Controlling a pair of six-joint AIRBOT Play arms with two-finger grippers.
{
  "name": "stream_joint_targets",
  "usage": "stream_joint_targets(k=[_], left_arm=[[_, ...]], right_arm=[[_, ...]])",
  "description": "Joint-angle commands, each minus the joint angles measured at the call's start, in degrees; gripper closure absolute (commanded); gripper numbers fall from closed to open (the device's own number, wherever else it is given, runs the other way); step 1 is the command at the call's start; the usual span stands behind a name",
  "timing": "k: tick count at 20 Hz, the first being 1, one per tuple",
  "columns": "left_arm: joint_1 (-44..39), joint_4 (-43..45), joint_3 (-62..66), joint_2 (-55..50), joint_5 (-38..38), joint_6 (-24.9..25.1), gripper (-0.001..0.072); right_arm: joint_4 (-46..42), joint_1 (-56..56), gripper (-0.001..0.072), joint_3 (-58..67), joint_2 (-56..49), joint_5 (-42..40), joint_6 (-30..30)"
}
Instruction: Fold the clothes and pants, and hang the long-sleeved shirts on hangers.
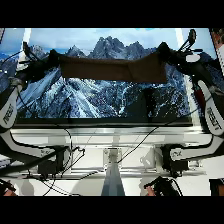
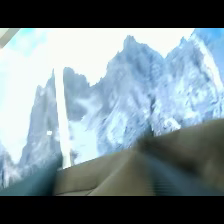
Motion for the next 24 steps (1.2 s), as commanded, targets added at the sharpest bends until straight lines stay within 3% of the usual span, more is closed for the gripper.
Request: stream_joint_targets(k=[1,4,6,7,8,10,13,18,20,21,23,24], left_arm=[[-1.09,8.46,4.31,-2.54,0.61,4.61,0.0027],[2.01,25.81,4.52,-1.16,-2.99,-5.16,0.0030],[4.57,40.61,4.72,-0.44,-9.46,-15.76,0.0036],[5.95,46.40,4.76,-0.57,-13.33,-21.97,0.0092],[7.23,50.14,4.76,-0.90,-17.07,-25.27,0.0099],[9.75,48.94,4.79,-2.25,-23.21,-25.94,0.0099],[9.81,45.81,4.90,-4.44,-24.52,-21.99,0.0097],[3.82,45.51,6.75,-6.05,-16.37,-20.79,0.0098],[0.90,44.33,6.82,-6.05,-11.80,-20.83,0.0126],[-0.66,44.37,6.82,-6.05,-10.56,-20.83,0.0256],[-2.82,44.37,6.86,-5.99,-11.02,-20.83,0.0686],[-3.45,44.39,7.08,-5.84,-12.74,-20.81,0.0697]], right_arm=[[-2.99,0.39,0.0066,3.28,-4.04,-0.94,0.98],[-7.98,0.39,0.0069,3.32,-3.96,1.40,1.01],[-8.48,0.39,0.0069,3.32,-3.96,2.64,1.03],[-8.46,0.42,0.0070,3.32,-3.96,3.02,1.03],[-8.39,0.42,0.0070,3.32,-3.96,3.43,1.05],[-8.35,0.42,0.0071,3.32,-3.96,4.81,1.05],[-8.50,0.72,0.0073,3.32,-3.98,8.59,1.01],[-14.32,2.01,0.0076,3.32,-3.98,14.05,1.03],[-15.72,2.91,0.0144,3.32,-3.98,15.30,1.03],[-16.79,3.56,0.0167,3.32,-3.98,15.74,1.01],[-18.95,4.98,0.0176,3.32,-3.98,16.41,1.01],[-19.32,5.73,0.0382,3.34,-3.98,16.46,0.87]])
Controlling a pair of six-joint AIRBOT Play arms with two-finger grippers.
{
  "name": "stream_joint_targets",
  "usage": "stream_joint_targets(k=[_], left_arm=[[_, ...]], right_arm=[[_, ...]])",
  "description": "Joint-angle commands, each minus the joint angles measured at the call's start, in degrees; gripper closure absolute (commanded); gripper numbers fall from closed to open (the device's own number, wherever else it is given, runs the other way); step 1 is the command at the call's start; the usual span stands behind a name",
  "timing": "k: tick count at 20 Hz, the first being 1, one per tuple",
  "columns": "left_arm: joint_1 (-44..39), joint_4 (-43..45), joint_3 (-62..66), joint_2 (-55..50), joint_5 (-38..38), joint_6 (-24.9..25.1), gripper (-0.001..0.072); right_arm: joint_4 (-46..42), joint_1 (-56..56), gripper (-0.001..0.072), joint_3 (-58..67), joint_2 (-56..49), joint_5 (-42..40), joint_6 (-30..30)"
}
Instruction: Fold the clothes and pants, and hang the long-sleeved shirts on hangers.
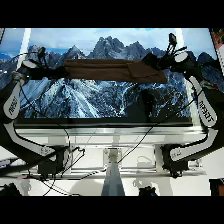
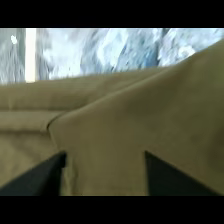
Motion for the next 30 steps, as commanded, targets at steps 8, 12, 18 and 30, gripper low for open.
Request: stream_joint_targets(k=[8,12,18,30], left_arm=[[-1.14,19.89,1.81,18.56,-12.28,0.07,0.0698],[-1.53,17.68,1.81,32.33,-14.34,0.07,0.0697],[-1.86,2.51,1.81,40.50,-15.02,0.09,0.0697],[-8.37,-5.60,1.68,30.10,-13.49,0.11,0.0697]], right_arm=[[-2.51,11.47,0.0697,1.73,-0.39,-0.66,-0.20],[-2.49,21.55,0.0697,6.23,-3.45,-1.90,2.97],[-2.21,37.86,0.0697,21.51,-13.25,-3.78,12.68],[-18.05,29.77,0.0697,29.73,-13.05,12.63,14.27]])
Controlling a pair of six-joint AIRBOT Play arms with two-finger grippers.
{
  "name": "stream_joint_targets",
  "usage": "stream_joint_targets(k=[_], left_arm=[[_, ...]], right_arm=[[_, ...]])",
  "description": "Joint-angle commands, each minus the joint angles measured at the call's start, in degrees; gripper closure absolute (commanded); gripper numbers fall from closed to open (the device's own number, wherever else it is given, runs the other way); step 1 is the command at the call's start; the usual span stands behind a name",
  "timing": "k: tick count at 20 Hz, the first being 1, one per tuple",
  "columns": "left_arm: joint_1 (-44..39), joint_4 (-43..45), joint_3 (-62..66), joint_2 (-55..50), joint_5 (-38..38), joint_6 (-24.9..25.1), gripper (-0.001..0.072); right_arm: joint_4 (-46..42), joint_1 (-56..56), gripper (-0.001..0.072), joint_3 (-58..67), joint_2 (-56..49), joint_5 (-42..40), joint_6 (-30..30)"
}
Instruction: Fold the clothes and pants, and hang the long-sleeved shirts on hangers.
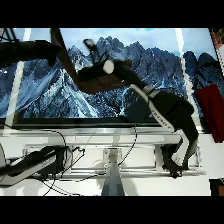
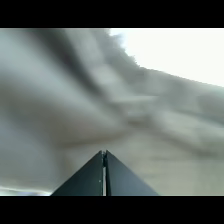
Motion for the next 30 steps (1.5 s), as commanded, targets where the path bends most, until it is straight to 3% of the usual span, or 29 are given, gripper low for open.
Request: stream_joint_targets(k=[1,4,7,11,12,13,14,15,16,21,25,27,30], left_arm=[[-6.34,-7.10,-0.02,-6.51,3.39,0.11,0.0698],[-17.86,-16.13,-0.02,-13.81,17.03,5.44,0.0698],[-30.05,-24.98,0.00,-20.31,33.77,13.90,0.0698],[-39.87,-25.62,0.02,-25.27,51.10,15.06,0.0693],[-41.35,-25.46,0.02,-25.81,53.86,15.06,0.0539],[-42.34,-24.83,0.02,-26.01,56.11,15.08,0.0130],[-42.77,-24.35,0.02,-25.97,58.07,15.08,0.0008],[-42.80,-23.56,0.02,-25.68,58.97,15.08,-0.0004],[-42.32,-22.45,0.02,-25.27,58.97,15.06,-0.0004],[-39.69,-16.46,0.02,-21.62,58.80,15.06,-0.0001],[-38.40,-15.89,0.02,-19.85,58.82,15.08,0.0000],[-38.32,-15.89,0.00,-19.85,58.80,15.08,0.0000],[-38.32,-15.89,0.00,-19.85,58.80,15.08,0.0000]], right_arm=[[-8.59,-9.77,0.0696,0.44,2.84,11.89,0.22],[-14.53,-20.24,0.0697,0.42,6.21,17.79,0.22],[-15.21,-28.89,0.0697,0.44,8.55,20.04,0.24],[-15.21,-36.22,0.0696,0.13,9.27,22.05,0.24],[-15.21,-37.40,0.0696,-0.04,9.25,22.08,0.24],[-15.21,-38.23,0.0660,-0.20,9.20,21.88,0.22],[-15.28,-38.93,0.0489,-0.22,9.03,21.49,0.22],[-15.65,-39.45,0.0267,-0.22,8.72,20.85,0.22],[-16.41,-39.74,0.0216,-0.22,8.31,20.48,0.22],[-13.66,-39.98,0.0158,-0.28,2.78,26.58,-1.16],[4.31,-39.45,0.0143,-0.28,-2.67,37.48,-16.52],[4.94,-38.07,0.0058,-0.28,-3.52,35.65,-19.67],[0.98,-35.43,0.0046,-0.26,-3.98,28.65,-18.71]])
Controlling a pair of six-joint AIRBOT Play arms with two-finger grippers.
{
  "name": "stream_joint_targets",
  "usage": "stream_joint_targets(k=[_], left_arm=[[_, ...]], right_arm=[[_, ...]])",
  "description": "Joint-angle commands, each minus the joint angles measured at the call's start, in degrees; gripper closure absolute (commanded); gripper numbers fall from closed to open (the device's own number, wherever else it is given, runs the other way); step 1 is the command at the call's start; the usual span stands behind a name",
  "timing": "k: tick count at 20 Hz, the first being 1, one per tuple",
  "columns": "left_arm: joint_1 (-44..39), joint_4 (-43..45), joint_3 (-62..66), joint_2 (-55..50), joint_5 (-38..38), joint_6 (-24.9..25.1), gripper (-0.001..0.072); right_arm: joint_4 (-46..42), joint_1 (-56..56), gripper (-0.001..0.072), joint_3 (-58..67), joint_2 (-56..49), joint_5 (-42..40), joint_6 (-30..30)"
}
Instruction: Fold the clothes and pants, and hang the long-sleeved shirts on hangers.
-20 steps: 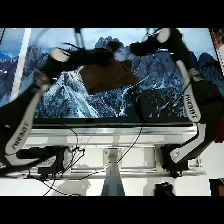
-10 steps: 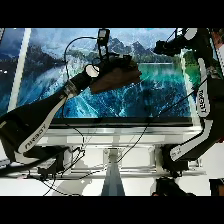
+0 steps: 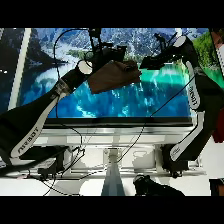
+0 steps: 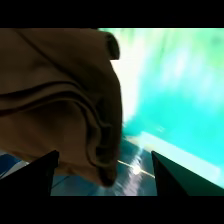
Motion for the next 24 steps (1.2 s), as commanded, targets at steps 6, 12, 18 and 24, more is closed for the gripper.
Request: stream_joint_targets(k=[6,12,18,24], left_arm=[[0.22,0.44,0.00,0.22,0.17,0.04,0.0000],[0.22,1.49,0.00,0.22,0.17,0.04,0.0000],[0.22,1.49,0.00,0.22,0.17,0.04,0.0001],[3.06,15.67,0.00,2.01,-11.17,-0.02,0.0084]], right_arm=[[-1.75,3.89,0.0027,0.02,-3.45,-6.97,1.14],[-0.59,2.19,0.0030,0.02,-6.21,-4.94,9.40],[17.29,4.17,0.0032,0.00,-9.75,3.65,8.81],[17.38,11.23,0.0689,1.99,-10.54,-3.50,8.72]])
